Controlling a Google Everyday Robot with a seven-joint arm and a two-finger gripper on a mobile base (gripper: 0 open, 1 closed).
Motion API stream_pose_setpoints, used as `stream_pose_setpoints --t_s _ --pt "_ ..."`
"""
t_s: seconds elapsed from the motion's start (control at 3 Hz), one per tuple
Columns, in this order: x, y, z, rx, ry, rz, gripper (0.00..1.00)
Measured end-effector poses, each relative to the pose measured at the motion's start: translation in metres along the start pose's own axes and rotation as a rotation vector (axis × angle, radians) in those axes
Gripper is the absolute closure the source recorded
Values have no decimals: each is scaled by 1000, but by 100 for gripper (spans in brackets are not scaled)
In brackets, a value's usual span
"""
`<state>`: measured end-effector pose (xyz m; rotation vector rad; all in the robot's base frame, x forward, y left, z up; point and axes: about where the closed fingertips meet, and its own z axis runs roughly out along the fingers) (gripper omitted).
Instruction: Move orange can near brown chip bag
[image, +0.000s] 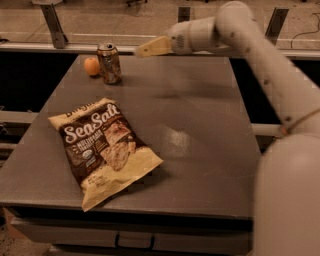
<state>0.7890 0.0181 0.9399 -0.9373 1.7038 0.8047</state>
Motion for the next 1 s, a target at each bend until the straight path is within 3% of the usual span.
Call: stream_pose_setpoints --t_s 0.33,0.67,1.0 --pt "-27 -16 -97 170 -115 5 0" --pt "-71 -35 -230 356 -264 -49 0" --pt "-63 -43 -262 400 -266 -45 0"
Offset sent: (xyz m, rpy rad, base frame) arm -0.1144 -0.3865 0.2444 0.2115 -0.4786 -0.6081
